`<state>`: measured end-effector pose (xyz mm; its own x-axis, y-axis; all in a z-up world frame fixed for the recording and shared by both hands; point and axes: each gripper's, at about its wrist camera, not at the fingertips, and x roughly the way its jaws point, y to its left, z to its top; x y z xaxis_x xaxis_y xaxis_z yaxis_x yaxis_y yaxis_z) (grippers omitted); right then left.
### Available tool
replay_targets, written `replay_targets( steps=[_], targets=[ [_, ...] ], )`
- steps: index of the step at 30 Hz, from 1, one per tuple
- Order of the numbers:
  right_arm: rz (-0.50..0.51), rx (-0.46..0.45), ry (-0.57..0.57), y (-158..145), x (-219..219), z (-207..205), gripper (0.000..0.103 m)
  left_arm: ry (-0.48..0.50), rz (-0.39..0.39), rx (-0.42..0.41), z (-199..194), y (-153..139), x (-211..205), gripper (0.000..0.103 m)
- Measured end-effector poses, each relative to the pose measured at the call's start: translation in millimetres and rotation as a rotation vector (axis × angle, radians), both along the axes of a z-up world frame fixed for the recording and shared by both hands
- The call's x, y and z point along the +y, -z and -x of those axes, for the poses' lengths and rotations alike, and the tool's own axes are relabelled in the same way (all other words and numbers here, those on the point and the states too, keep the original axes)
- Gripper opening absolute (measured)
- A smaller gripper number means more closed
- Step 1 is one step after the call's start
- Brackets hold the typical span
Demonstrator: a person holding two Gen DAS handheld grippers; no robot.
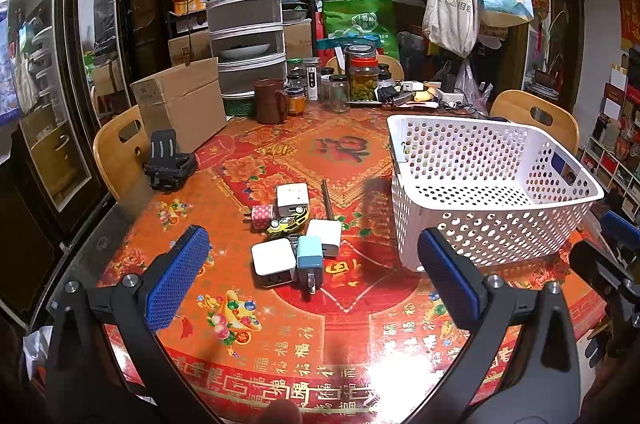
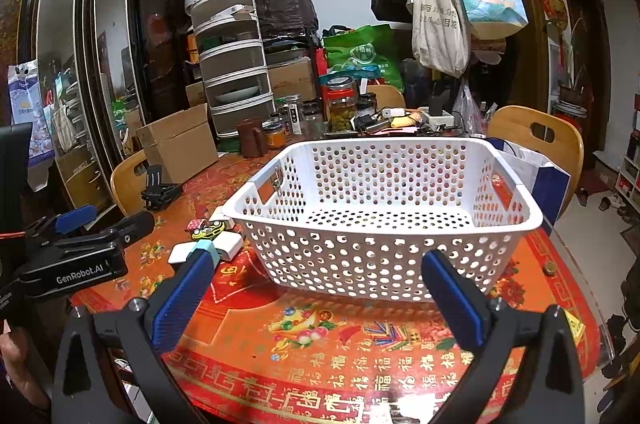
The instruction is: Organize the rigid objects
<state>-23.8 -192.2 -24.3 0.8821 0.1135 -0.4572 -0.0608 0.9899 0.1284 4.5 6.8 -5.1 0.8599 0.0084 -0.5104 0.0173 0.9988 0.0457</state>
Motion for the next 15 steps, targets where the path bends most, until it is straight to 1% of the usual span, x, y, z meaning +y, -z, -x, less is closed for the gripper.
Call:
replay_targets(
  steps=[15],
  targets=[
    [-0.010,-0.004,-0.015,0.1,1.3,1.0,0.103,-0.001,0.003,-0.003,1.4,3.7,-2.1,0.103]
  ],
)
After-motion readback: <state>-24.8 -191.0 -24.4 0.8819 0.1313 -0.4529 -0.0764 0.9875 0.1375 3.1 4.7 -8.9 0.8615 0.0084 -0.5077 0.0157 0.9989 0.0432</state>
